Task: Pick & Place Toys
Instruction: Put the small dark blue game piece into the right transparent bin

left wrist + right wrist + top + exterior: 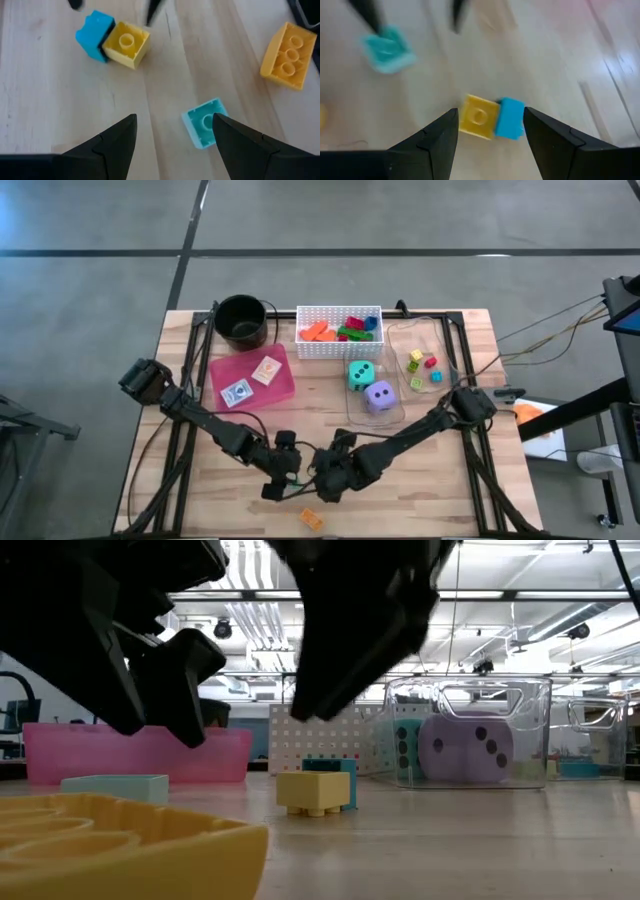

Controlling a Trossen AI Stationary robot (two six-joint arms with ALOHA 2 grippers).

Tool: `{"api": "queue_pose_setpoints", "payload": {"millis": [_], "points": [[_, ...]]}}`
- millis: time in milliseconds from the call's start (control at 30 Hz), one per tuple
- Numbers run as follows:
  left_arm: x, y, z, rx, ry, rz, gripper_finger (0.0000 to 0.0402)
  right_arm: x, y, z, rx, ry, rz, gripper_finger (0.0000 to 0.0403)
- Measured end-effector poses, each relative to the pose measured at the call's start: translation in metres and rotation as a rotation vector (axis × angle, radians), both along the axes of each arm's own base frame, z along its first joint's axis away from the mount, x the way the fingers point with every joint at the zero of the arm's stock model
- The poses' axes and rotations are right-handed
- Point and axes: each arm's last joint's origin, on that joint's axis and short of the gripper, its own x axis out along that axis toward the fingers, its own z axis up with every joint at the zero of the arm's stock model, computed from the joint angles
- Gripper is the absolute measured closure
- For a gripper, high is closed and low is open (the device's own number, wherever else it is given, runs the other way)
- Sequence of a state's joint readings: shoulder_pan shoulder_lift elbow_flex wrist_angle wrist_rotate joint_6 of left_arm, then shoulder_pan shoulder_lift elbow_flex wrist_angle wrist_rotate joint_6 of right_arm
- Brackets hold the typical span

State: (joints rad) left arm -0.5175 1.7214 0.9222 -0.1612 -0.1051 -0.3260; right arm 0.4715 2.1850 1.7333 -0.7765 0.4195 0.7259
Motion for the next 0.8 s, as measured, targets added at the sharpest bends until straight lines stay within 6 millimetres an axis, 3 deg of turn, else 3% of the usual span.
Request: {"api": "queue_pose_setpoints", "payload": {"millis": [367,800], "points": [[-0.001,0.001,-0.001,0.010,0.018,0.000,0.0137,-0.002,-0.016,-0.020,0.021,0.026,-0.170,0.0178],[-0.001,0.001,-0.001,0.011,0.017,-0.001,0.0137,-0.004,-0.023,-0.028,0.040,0.050,-0.189,0.0179]]}}
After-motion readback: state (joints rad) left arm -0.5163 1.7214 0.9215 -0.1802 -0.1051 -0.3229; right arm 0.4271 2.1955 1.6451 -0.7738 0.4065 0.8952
